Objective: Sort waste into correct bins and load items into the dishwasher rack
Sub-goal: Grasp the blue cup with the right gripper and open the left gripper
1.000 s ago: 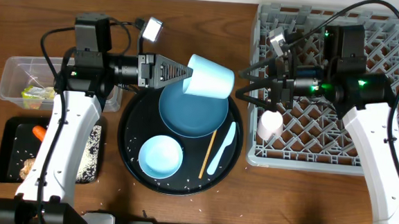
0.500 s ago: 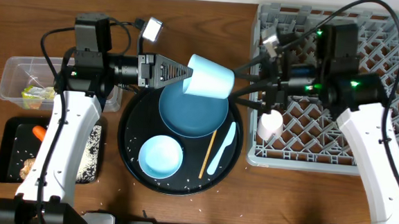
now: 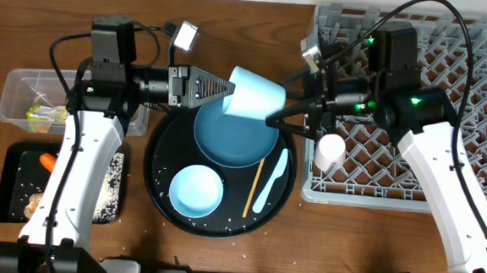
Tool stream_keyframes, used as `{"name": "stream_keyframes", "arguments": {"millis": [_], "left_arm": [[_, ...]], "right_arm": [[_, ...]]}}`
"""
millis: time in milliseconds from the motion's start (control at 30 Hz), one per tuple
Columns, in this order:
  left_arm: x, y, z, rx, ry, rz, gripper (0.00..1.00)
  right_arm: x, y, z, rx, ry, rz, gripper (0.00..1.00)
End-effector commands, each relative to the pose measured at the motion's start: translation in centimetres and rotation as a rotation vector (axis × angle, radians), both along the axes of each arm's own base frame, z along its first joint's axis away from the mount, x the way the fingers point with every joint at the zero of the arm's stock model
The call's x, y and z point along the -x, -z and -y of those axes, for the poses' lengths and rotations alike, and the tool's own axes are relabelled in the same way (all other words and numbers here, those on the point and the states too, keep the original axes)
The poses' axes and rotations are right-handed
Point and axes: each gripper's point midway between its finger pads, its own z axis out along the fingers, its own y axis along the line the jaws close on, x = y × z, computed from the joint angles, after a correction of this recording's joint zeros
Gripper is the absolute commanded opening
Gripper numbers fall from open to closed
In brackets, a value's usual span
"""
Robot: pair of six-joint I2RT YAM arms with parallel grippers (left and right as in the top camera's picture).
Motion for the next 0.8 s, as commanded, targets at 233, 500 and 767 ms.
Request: {"name": "stream_keyframes", "arguments": {"millis": [233, 500, 767], "left_arm": [[0.2, -0.6, 0.0, 0.018, 0.023, 0.013, 0.06], [0.5, -0.4, 0.2, 0.018, 0.030, -0.010, 0.06], [1.4, -0.4, 1.6, 0.017, 0.077, -0.017, 0.06]], "right_arm": [[0.2, -0.4, -0.6, -0.011, -0.022, 0.034, 0.56], [-0.3, -1.4, -0.7, -0.040, -0.021, 0.066, 0.47], [-1.2, -2.9, -1.0, -0.073, -0.003, 0.082, 0.43]]}}
